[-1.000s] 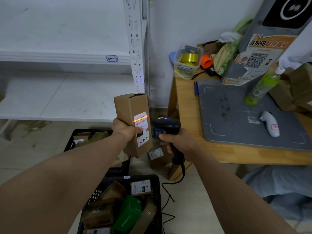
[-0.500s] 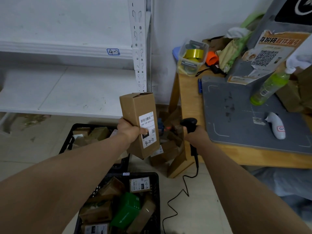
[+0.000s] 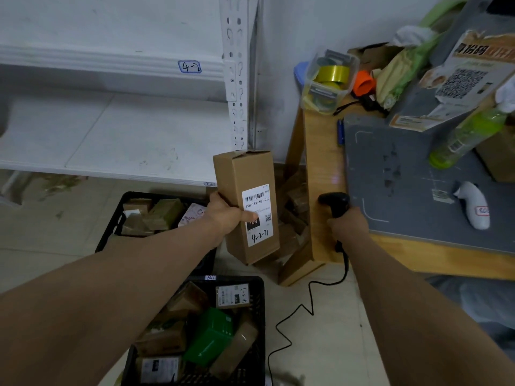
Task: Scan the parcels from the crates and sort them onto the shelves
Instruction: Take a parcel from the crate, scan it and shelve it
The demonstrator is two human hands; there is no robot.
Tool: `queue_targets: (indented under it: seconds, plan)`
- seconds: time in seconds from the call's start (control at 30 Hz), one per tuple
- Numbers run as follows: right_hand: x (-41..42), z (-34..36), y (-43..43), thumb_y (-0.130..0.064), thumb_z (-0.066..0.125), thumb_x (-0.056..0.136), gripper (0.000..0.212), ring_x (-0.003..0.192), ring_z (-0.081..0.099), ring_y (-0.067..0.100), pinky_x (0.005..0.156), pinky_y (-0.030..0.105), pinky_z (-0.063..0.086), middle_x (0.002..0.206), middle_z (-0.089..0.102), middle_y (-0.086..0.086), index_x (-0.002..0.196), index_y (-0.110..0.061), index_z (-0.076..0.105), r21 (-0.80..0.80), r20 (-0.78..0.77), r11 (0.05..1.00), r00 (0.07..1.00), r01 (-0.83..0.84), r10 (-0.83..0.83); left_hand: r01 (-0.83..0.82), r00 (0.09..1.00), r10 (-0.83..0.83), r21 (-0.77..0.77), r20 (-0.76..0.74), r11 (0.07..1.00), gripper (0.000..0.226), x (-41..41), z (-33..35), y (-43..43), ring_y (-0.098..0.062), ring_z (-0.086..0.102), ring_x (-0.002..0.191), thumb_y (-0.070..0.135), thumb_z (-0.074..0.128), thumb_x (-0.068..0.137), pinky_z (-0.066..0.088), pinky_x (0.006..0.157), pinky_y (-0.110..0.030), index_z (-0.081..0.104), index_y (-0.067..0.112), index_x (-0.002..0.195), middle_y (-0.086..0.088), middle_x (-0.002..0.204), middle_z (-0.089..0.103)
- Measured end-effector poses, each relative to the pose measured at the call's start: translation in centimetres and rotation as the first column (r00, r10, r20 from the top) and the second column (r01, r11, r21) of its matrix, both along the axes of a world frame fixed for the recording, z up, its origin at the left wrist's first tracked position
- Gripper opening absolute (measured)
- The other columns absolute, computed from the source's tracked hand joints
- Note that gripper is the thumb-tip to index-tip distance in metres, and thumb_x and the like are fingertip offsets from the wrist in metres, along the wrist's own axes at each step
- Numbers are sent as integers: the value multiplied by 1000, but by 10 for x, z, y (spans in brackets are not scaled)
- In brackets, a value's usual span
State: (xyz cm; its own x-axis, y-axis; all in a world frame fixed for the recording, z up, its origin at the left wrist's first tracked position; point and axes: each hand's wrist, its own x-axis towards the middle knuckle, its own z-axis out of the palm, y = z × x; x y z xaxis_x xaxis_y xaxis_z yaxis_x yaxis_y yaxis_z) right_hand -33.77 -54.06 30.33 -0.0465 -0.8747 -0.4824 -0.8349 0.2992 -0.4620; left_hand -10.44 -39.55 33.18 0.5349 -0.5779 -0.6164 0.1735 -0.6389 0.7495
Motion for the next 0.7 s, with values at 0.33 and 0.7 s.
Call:
queue_targets:
  seconds: [0.33, 0.7]
  plan:
    - [43, 46, 37, -15, 61, 93, 37, 107, 57, 28, 83, 38, 50, 123, 56, 11, 129, -10, 51, -332, 95, 936, 983, -120, 159, -43, 997, 38, -72, -62, 997, 87, 16, 31, 20, -27, 58, 120, 5, 89, 71, 45, 105, -49, 38, 15, 140, -4, 128, 62]
    - [179, 113, 119, -34, 62, 98, 39, 97, 68, 15, 77, 35, 60, 117, 68, -3, 132, -18, 53, 13, 569, 940, 775, -342, 274, 30, 982, -58, -151, -179, 988, 67, 90, 89, 96, -24, 73, 101, 13, 92, 64, 60, 84, -42, 61, 22, 123, -1, 105, 78]
